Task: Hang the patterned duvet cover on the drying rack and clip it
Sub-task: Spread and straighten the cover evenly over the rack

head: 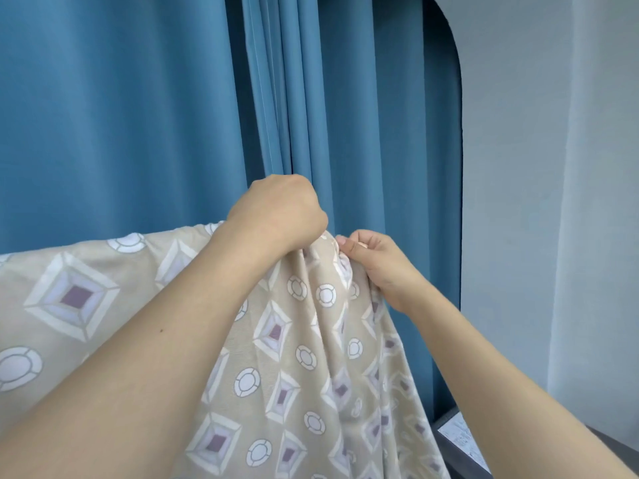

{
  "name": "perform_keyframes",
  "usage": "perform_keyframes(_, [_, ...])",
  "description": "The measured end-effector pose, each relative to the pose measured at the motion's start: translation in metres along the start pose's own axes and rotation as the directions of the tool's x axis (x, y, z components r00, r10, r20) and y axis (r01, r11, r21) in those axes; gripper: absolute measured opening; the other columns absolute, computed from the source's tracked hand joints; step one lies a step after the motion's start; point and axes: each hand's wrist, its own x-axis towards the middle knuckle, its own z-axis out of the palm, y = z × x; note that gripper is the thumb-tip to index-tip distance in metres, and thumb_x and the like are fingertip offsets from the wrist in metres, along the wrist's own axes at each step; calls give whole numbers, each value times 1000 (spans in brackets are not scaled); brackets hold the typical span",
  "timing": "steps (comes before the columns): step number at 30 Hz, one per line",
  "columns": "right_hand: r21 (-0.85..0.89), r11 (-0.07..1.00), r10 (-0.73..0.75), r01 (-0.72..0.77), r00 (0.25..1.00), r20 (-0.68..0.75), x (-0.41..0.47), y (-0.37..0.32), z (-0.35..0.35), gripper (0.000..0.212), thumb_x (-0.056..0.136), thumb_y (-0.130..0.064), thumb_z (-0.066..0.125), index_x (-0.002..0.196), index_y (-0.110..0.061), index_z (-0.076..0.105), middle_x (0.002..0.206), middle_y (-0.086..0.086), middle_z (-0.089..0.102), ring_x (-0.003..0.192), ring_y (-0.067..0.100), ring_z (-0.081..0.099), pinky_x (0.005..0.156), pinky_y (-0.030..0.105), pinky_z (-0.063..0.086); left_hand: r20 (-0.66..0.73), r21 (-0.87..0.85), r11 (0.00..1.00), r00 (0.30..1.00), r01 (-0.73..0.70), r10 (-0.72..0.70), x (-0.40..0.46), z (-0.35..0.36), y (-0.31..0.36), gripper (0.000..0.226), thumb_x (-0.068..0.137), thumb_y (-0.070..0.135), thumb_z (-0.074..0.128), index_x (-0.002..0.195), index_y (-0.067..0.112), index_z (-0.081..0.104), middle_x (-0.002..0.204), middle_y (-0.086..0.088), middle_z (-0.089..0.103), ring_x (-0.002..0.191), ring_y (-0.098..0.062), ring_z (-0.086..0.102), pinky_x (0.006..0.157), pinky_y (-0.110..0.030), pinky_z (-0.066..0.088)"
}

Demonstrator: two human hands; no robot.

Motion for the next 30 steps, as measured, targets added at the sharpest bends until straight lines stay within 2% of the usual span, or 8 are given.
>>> perform_keyframes(2, [195,981,12,-17,1000,24,-3,8,2,30,85,-28,72,65,-19,51,62,5,52,51,19,45,51,29,38,20,0,1000,1000,4,-4,0,-2,0,15,88,10,44,73,13,43,76,-3,45,64,-17,40,49,-28,26])
perform_keyframes(5, [443,889,86,-118,992,90,-6,12,8,19,78,-12,71,85,-17,54,72,5,60,60,19,56,57,27,48,33,11,1000,999,-17,17,-1,-2,2,16,88,9,45,73,13,43,76,-3,46,63,-15,39,49,-28,27])
perform_keyframes(9, [259,962,56,-82,993,107,-8,11,9,18,88,-2,58,80,-17,51,68,2,54,58,16,52,53,24,44,28,13,1000,999,-19,19,-4,-1,0,14,87,7,44,73,12,43,76,-4,47,62,-16,38,49,-27,27])
perform_keyframes(14, [224,974,23,-35,998,56,-19,22,10,13,77,-12,61,79,-19,50,67,0,48,58,15,47,54,25,41,33,20,999,999,-30,29,-5,-2,0,14,86,6,43,73,11,43,76,-4,48,63,-17,39,50,-28,28])
perform_keyframes(19, [249,969,18,-13,1000,-17,-27,22,11,22,83,-13,63,102,-21,53,78,7,57,67,21,53,59,28,47,7,50,996,997,-72,72,-7,1,6,13,87,12,44,74,12,44,74,-3,48,61,-16,40,49,-27,28])
perform_keyframes(24, [-124,967,-237,224,965,-108,-31,24,12,43,89,-13,56,120,-39,43,82,8,48,69,20,45,71,38,47,16,90,991,995,-101,100,-15,1,4,6,84,20,45,88,16,46,78,0,48,74,-25,48,51,-29,27])
perform_keyframes(27, [-280,929,-263,240,964,-49,-27,17,8,35,88,-9,54,107,-39,52,85,1,49,73,14,48,73,31,44,69,196,980,997,-44,31,-25,-6,-1,14,89,27,44,99,18,42,77,2,40,82,-26,45,54,-30,26])
perform_keyframes(30, [-496,827,-281,265,959,44,-19,10,1,28,86,-4,53,91,-32,58,107,-7,47,104,9,47,94,23,36,62,307,952,998,5,-26,-35,-12,-16,19,95,38,37,105,22,40,84,0,42,87,-26,41,66,-33,31])
